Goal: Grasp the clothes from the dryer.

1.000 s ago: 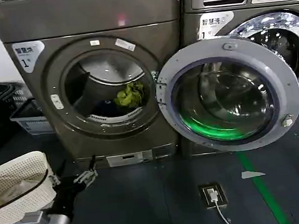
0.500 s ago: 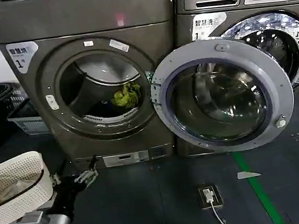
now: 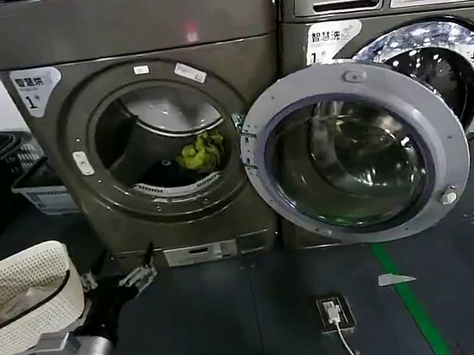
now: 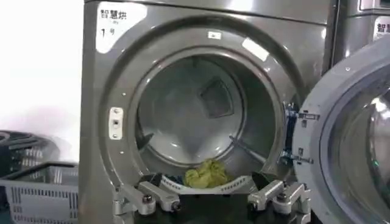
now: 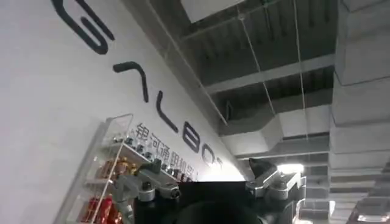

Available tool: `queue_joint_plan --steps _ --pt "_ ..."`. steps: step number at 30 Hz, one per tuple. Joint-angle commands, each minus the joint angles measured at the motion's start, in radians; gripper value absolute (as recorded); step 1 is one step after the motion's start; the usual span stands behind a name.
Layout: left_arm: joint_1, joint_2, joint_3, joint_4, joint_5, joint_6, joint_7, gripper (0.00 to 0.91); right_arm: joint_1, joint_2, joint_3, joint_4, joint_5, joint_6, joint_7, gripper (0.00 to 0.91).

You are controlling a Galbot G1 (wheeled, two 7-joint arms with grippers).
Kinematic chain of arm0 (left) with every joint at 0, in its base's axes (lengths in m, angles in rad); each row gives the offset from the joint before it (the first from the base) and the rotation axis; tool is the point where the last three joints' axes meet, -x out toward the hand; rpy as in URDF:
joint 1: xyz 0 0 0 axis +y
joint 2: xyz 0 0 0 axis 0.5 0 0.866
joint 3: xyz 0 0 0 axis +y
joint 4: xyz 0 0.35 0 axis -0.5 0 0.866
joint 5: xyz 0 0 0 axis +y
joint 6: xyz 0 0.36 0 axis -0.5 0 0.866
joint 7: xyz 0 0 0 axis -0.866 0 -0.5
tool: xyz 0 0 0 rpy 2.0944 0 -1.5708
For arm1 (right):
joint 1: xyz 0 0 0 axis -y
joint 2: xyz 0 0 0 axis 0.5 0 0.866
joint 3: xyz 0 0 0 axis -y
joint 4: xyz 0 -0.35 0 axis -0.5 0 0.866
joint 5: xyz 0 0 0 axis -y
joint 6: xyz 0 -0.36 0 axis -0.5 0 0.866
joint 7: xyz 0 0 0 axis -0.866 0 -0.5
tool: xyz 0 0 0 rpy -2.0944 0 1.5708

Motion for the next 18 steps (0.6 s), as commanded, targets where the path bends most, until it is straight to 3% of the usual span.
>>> queue_joint_plan --steps 1,18 --pt "0.002 -0.001 0.000 -0.001 0.002 0.000 0.000 0.907 0.001 0.000 -0.001 0.000 0.002 0.000 -0.001 0.907" --pt "0.012 -0.001 -0.001 -0.009 0.002 -0.001 0.002 0.907 0.006 0.004 -0.013 0.006 0.002 0.003 -0.002 0.907"
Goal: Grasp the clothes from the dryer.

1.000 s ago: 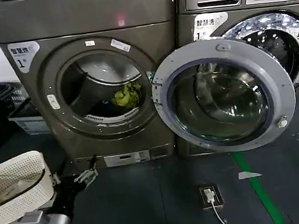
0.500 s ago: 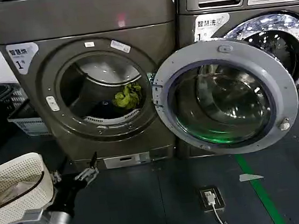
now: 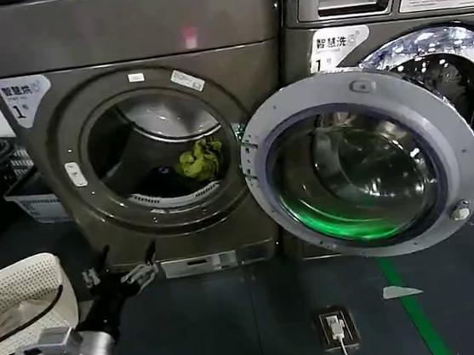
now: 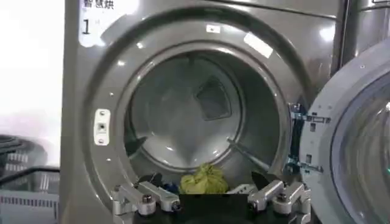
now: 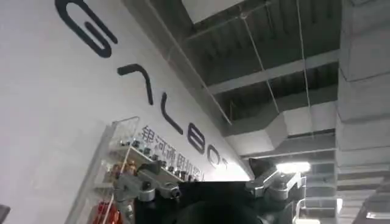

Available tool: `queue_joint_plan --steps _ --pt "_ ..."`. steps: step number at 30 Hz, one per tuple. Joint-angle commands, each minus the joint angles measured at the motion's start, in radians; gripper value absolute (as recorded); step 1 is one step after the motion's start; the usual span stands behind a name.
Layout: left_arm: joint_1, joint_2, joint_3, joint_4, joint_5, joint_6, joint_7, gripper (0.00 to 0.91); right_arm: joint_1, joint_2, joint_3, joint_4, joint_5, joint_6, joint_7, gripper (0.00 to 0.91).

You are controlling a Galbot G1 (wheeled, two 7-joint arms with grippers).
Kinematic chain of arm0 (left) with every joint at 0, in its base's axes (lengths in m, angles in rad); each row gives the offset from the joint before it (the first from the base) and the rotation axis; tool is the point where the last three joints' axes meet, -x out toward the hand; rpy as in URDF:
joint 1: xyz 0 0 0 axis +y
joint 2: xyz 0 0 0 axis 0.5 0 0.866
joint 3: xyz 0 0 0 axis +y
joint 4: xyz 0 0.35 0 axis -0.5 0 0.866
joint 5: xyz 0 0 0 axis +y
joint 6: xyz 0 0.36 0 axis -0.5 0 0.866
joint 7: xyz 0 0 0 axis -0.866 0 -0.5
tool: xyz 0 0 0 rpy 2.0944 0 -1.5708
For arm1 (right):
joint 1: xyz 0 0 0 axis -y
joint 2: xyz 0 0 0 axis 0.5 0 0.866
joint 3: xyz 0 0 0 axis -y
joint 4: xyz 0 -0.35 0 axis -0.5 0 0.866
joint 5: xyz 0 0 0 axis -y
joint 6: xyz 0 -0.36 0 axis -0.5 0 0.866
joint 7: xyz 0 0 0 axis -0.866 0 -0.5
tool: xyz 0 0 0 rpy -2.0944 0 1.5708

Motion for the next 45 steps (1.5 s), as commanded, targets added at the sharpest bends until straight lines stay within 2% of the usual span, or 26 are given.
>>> queue_joint_plan --steps 1,11,16,25,27,31,34,45 --pt "0.001 0.000 0.000 -0.002 0.000 0.000 0.001 0.907 -0.001 0.001 0.000 0.001 0.001 0.001 0.000 0.907" --pt "0.002 0.001 0.003 -0.003 0.000 -0.002 0.002 0.907 -0.008 0.003 0.004 0.004 0.004 0.003 -0.001 0.907" --pt "-0.010 0.003 0.006 0.008 0.000 -0.004 0.001 0.907 -0.017 0.009 0.013 0.020 0.012 -0.002 -0.020 0.907" --pt "-0.195 0.033 0.058 0.133 -0.007 -0.030 0.001 0.907 -0.080 0.026 0.063 0.051 -0.025 -0.026 -0.011 0.907" --pt "-0.254 0.039 0.079 0.177 -0.009 -0.032 -0.002 0.907 -0.097 0.027 0.083 0.056 -0.027 -0.040 -0.005 0.907" --pt "-0.390 0.042 0.109 0.342 -0.012 -0.043 -0.025 0.907 -0.129 0.024 0.116 0.065 -0.022 -0.078 0.051 0.907" --pt "-0.502 0.040 0.130 0.490 -0.005 -0.061 -0.041 0.907 -0.125 0.034 0.117 0.065 -0.036 -0.029 0.007 0.907" --pt "-0.808 0.027 0.201 0.911 0.044 -0.112 -0.053 0.907 -0.093 0.031 0.093 0.064 -0.018 -0.031 0.016 0.907"
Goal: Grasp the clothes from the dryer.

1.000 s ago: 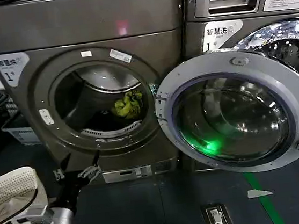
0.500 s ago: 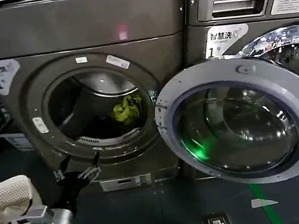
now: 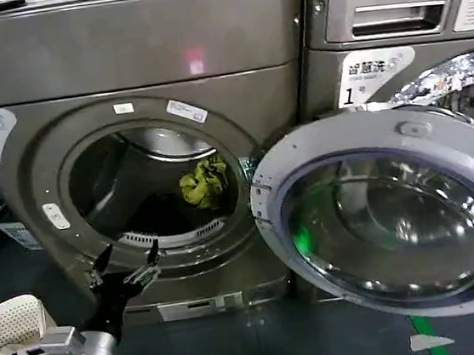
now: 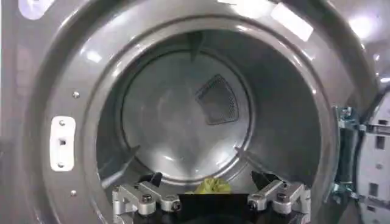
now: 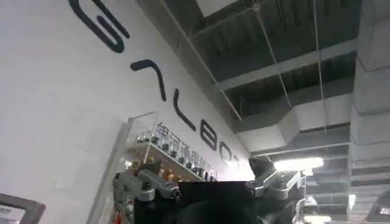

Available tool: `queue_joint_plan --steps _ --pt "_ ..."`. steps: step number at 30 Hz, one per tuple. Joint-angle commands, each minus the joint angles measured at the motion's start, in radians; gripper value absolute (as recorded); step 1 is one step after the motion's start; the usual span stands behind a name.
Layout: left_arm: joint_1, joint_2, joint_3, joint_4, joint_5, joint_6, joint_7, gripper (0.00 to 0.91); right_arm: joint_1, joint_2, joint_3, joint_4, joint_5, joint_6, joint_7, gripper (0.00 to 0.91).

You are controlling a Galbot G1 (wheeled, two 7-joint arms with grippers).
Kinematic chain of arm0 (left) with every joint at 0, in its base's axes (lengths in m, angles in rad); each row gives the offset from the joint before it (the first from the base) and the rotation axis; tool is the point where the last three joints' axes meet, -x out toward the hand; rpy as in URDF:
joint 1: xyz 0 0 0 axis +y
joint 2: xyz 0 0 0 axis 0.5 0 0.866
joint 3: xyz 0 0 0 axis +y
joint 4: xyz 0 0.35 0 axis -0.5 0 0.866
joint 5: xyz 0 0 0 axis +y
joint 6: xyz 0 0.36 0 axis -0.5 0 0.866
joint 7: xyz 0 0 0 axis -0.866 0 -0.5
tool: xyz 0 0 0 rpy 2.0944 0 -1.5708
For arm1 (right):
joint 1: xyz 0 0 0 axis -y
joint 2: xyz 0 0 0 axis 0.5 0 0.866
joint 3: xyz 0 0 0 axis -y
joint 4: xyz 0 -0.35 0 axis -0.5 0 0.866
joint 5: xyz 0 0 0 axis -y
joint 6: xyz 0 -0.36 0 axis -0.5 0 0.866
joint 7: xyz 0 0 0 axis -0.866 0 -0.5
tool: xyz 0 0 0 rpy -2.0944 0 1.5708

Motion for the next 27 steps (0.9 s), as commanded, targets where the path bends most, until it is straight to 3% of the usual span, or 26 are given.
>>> queue_joint_plan --steps 1,11,22,27 --pt "-0.280 -0.006 0.053 0.382 0.024 -0.032 -0.007 0.907 0.002 -0.006 0.002 -0.007 0.000 0.000 0.005 0.907" --pt "-0.551 -0.050 0.105 0.727 0.087 -0.025 -0.006 0.907 0.013 -0.044 -0.001 -0.034 -0.006 -0.002 0.000 0.907" --pt "-0.708 -0.072 0.114 1.034 0.122 -0.035 0.018 0.907 0.050 -0.051 -0.039 -0.036 -0.018 0.002 -0.004 0.907" --pt "-0.746 -0.051 0.206 1.101 0.119 0.050 0.132 0.907 0.059 -0.051 -0.052 -0.036 -0.020 0.003 -0.006 0.907"
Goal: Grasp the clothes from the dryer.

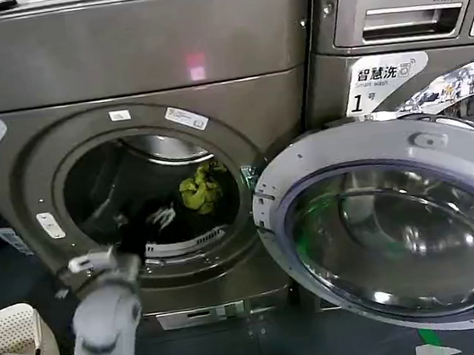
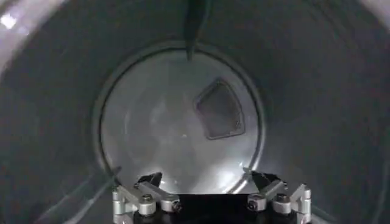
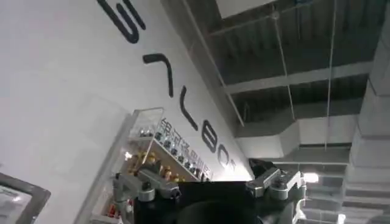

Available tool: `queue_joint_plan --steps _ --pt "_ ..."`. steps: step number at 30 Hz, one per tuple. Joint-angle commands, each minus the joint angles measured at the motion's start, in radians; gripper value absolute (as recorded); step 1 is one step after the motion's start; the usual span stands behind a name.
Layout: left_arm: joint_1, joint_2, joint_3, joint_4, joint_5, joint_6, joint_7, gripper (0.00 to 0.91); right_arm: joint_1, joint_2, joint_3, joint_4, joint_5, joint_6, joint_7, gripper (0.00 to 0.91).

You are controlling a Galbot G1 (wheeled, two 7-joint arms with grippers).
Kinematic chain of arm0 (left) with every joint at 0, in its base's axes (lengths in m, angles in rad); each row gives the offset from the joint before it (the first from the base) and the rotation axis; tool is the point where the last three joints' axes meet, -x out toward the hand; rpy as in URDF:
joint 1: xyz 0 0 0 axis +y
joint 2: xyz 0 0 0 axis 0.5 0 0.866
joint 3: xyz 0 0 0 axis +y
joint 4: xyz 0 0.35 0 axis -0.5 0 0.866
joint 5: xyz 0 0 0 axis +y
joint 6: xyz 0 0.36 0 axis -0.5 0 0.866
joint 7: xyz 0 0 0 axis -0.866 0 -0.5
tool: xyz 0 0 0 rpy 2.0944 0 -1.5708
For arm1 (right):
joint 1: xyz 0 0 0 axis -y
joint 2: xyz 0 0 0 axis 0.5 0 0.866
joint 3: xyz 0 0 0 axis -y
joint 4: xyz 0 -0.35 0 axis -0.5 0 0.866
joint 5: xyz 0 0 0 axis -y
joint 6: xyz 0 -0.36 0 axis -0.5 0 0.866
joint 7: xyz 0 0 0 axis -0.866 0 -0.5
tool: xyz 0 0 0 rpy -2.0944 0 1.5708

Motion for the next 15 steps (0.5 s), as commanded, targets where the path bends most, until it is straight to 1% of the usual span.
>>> queue_joint_plan --steps 1,3,7,10,11,15 --pt "-0.133 0.021 0.110 0.228 0.020 0.089 0.156 0.907 0.010 -0.002 -0.012 -0.002 -0.003 0.001 -0.002 0.907" --pt "-0.161 0.031 0.136 0.255 0.020 0.110 0.224 0.907 0.013 -0.002 -0.016 -0.005 -0.006 0.003 -0.003 0.907" --pt "-0.225 0.048 0.220 0.319 0.064 0.111 0.368 0.907 0.020 -0.004 -0.024 -0.009 -0.011 0.004 -0.004 0.907" --pt "-0.282 0.067 0.317 0.388 0.124 0.084 0.477 0.907 0.024 -0.005 -0.032 -0.013 -0.021 0.007 -0.006 0.907" --pt "-0.301 0.070 0.345 0.410 0.144 0.065 0.537 0.907 0.025 -0.005 -0.033 -0.014 -0.021 0.008 -0.007 0.907" --pt "-0.352 0.086 0.466 0.474 0.221 0.003 0.662 0.907 0.029 -0.012 -0.036 -0.019 -0.023 0.010 -0.007 0.907"
